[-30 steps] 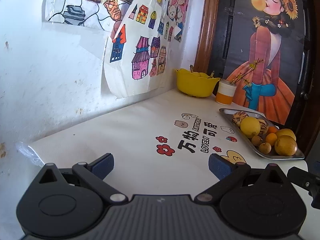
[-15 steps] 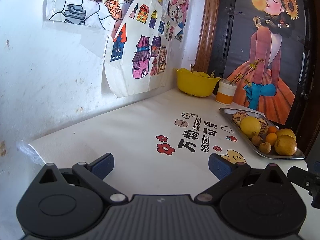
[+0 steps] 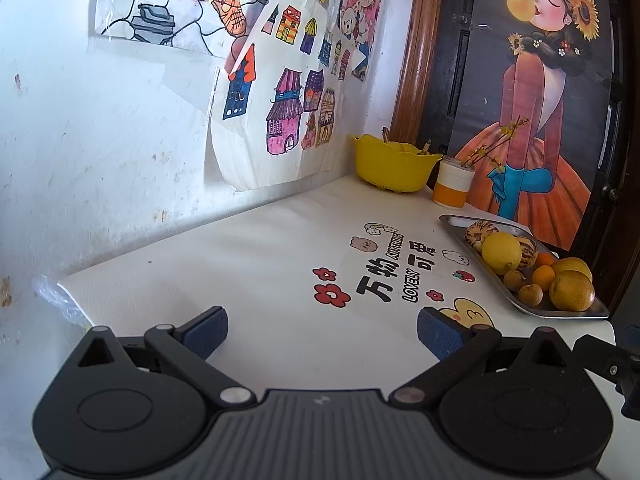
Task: Organize fruits
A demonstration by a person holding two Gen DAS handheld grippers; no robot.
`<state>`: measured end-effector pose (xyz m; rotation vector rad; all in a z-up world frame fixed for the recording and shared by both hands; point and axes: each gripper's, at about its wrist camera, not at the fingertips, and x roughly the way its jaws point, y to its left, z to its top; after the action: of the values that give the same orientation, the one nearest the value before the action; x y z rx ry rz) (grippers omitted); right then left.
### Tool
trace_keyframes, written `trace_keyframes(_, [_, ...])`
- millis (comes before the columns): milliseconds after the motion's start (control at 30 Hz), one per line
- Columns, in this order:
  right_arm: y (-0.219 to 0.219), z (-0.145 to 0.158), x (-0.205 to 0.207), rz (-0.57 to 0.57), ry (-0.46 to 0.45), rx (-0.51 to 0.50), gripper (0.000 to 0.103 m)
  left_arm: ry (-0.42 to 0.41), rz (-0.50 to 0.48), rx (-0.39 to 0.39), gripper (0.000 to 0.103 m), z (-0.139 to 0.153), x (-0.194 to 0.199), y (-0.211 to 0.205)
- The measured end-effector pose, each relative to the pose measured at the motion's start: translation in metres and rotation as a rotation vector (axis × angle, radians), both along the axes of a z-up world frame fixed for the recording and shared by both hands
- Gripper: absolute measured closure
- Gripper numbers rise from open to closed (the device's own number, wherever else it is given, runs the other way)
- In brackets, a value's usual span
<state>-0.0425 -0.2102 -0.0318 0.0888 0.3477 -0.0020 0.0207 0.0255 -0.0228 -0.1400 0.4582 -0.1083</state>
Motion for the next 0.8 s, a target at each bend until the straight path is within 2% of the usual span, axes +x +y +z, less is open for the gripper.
trace_keyframes(367, [0.0011, -0.0006, -0.0002, 0.002, 0.002, 0.000, 0.001, 0.031, -0.003, 0.013, 0.000, 0.0017, -0.0013, -0.0034])
trace_keyframes(800, [0.0018, -0.0004, -0.0001, 0.002, 0.002, 0.000, 0.001, 0.024, 0.002, 0.029, 0.000, 0.0022, -0.0030, -0.0068])
